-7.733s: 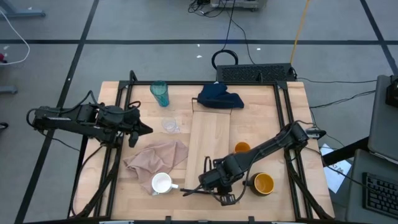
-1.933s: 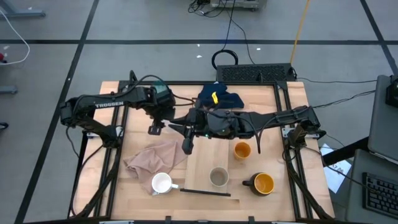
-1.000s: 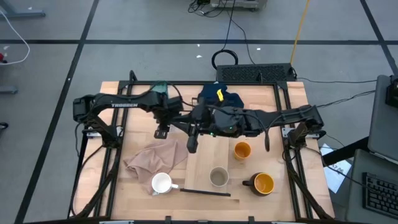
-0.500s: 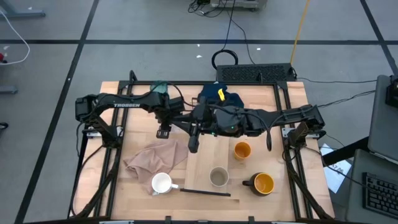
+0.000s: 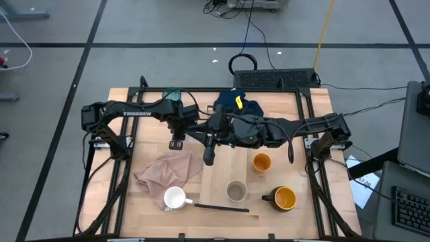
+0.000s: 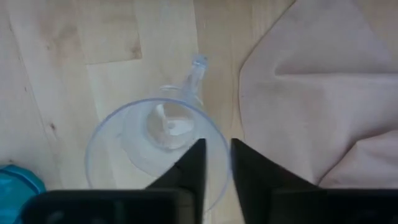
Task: Stack small to large cups/mugs on shelf
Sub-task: Put the transparent cup on the shelf
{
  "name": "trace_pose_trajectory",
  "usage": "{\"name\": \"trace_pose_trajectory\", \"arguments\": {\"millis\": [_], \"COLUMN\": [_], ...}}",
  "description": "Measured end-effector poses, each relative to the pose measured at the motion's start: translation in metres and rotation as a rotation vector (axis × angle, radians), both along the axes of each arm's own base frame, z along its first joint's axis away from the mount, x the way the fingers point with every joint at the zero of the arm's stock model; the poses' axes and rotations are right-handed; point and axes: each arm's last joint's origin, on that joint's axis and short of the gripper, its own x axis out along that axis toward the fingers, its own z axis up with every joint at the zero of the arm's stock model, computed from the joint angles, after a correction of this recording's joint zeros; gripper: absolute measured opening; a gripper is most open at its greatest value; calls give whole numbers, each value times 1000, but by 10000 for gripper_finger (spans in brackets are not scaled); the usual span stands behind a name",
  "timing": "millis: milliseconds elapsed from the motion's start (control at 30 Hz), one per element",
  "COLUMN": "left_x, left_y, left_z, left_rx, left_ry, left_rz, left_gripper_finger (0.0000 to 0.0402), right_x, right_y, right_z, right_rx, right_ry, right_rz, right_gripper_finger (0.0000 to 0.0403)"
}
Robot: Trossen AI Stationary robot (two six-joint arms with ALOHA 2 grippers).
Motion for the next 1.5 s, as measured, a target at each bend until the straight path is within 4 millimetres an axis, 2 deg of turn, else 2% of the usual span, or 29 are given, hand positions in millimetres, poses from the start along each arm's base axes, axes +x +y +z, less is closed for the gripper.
{"name": "trace_pose_trajectory", "arguments": {"millis": [67,133,467,700,833,1500], "left_x": [0,0,0,-8,-14,-30], "left_y": [0,0,-1,-4,-12,-57], "left_z": [0,0,0,1,7,59], "left_rx": [-2,-18,-19,-41,-44,-59], "left_ry": [0,-6,0,75,94,-97], "left_rz": [0,0,0,-6,-27,6], "left_gripper_finger": [24,8,3,1,1,0], "right_x": [0,0,0,0,0,0], "right_y": [0,0,0,0,0,-6], "right_z": [0,0,0,-4,-4,-11], "right_rx": [0,0,0,-8,-15,-56], "right_ry": [0,0,0,33,35,116], "right_rz": [0,0,0,-1,1,-10], "right_gripper_finger": [61,61,61,61,61,61]}}
